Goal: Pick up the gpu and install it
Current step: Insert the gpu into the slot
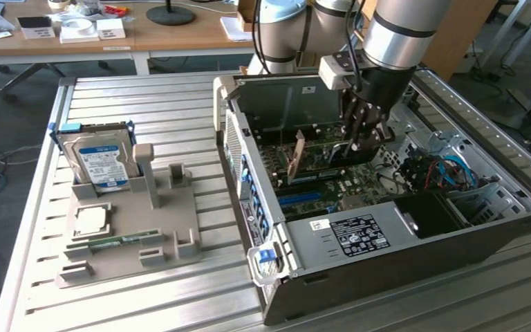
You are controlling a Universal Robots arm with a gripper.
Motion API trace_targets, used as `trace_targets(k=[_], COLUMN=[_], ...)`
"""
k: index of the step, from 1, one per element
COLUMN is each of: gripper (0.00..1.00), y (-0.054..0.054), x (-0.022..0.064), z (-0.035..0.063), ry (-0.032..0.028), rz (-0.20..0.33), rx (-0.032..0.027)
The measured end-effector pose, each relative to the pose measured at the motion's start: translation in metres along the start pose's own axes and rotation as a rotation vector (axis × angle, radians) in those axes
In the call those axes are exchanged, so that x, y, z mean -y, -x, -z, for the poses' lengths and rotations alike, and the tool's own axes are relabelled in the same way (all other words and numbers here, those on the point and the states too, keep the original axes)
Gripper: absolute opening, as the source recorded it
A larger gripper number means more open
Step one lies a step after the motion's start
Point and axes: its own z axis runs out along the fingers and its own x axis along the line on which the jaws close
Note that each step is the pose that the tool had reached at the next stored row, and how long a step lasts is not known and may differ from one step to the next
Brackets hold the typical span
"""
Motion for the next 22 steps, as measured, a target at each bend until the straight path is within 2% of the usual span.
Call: trace_targets(k=[22], gripper=[0.27], y=[-0.0001], x=[-0.0025], z=[-0.0008], ry=[-0.0001], rz=[0.000], rx=[0.0000])
